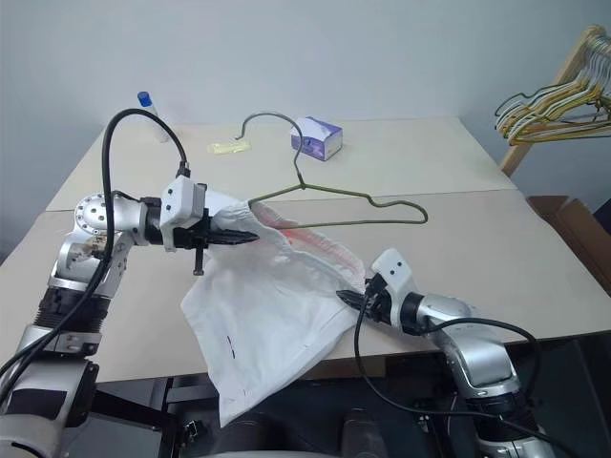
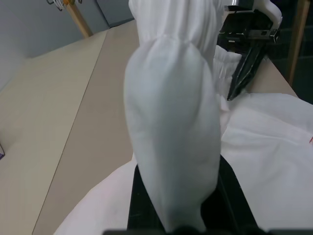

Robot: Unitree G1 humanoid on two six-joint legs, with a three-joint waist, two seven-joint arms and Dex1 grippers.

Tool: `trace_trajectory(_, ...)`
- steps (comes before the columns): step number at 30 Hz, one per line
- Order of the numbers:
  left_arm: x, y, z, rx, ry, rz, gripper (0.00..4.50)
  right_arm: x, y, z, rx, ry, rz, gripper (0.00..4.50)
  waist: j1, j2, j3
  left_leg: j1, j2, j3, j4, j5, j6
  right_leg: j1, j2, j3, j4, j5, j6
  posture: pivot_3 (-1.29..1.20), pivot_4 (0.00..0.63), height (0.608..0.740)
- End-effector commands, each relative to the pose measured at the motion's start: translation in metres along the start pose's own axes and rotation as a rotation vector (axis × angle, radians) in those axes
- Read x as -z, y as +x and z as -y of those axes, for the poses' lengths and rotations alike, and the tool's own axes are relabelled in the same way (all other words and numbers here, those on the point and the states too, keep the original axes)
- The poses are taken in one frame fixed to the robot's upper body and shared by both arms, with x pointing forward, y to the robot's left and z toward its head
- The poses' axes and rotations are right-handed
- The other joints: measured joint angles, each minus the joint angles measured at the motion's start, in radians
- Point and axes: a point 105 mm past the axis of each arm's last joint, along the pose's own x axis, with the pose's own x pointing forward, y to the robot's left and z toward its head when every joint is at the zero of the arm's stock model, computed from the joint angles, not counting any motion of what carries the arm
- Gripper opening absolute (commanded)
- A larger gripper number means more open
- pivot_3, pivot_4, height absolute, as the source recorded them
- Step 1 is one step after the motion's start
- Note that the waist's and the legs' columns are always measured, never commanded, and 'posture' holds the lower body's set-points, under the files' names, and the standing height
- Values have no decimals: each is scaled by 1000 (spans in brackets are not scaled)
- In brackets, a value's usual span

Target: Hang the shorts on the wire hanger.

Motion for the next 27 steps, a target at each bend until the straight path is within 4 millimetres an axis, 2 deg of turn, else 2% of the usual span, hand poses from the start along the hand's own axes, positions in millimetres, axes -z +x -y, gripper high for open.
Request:
trace_trajectory(1, -11, -13, -5, -35, 42, 17, 0, -10, -12, 14, 44, -14, 32, 665, 0, 0, 0, 0, 0, 0, 0, 0, 0, 0, 0, 0, 0, 0, 0, 78, 29, 740)
trace_trajectory(3, -8, -16, -3, -28, 41, -2, 0, -13, -17, 20, 58, 10, 42, 28, 0, 0, 0, 0, 0, 0, 0, 0, 0, 0, 0, 0, 0, 0, 0, 78, 29, 740)
trace_trajectory(9, 6, -28, 13, 57, 67, -85, 0, -24, -33, 35, 65, 18, 63, 28, 0, 0, 0, 1, 0, 0, 0, 0, 0, 0, 0, 0, 0, 0, 0, 81, 28, 740)
trace_trajectory(15, 17, -31, 8, 3, 73, -134, 0, -28, -45, 47, 77, -18, 44, 28, 5, 0, 0, 0, 0, 0, 0, 0, 0, 0, 0, 0, 0, 0, 0, 81, 29, 740)
trace_trajectory(27, 40, -38, 9, -31, 88, -265, 0, -38, -57, 53, 76, -73, 39, 28, 6, 0, 0, 0, 0, 0, 0, 0, 0, 0, 0, 0, 0, 0, 0, 83, 28, 740)
